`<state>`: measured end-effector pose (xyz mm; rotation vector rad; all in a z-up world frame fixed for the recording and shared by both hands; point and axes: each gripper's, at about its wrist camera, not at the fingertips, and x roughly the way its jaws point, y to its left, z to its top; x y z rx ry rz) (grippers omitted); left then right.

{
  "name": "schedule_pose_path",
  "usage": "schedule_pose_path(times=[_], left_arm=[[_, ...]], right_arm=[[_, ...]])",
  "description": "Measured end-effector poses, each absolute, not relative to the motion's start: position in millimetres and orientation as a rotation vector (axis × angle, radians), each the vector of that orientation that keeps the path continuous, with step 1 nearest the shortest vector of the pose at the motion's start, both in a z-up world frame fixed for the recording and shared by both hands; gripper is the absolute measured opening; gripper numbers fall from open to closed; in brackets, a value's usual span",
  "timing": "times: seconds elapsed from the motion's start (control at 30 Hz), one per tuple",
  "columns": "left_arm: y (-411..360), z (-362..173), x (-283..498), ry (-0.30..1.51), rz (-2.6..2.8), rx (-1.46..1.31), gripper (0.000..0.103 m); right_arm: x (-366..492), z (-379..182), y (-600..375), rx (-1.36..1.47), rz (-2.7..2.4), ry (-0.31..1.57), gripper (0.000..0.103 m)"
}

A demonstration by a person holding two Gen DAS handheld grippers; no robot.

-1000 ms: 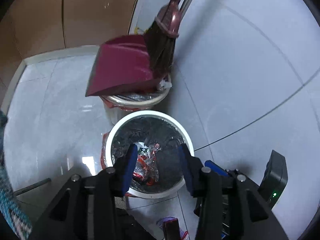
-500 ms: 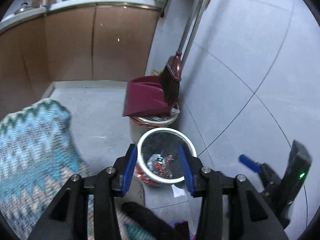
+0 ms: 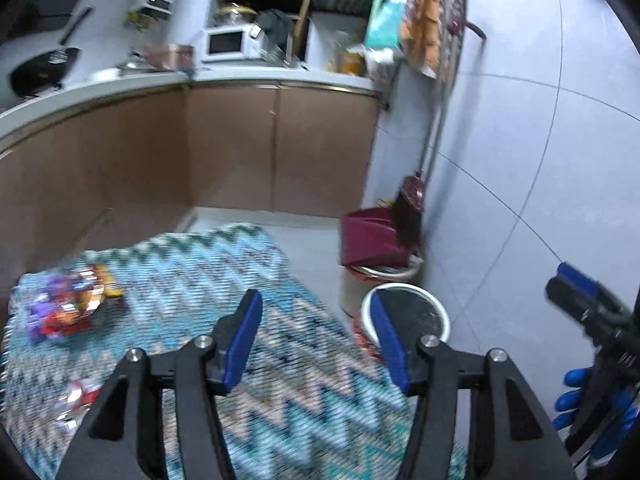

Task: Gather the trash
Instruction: 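Move both open tools back over the blanket toward the wrappers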

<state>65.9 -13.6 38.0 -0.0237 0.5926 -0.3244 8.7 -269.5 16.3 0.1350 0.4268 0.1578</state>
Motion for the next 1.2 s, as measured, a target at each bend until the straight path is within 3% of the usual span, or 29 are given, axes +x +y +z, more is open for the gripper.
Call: schedule_pose_path(times=[0.57,1.2], left_arm=[[110,26,-19,0.493,-0.085,-0.080,0.060],[184,-14,-1,0.534,0.023,-0.148,0.060]], right_arm=[[-18,36,-158,-0.008,0.323,0.440,0.103],[36,23,-75,-0.123,0.428,0.524,0.103]])
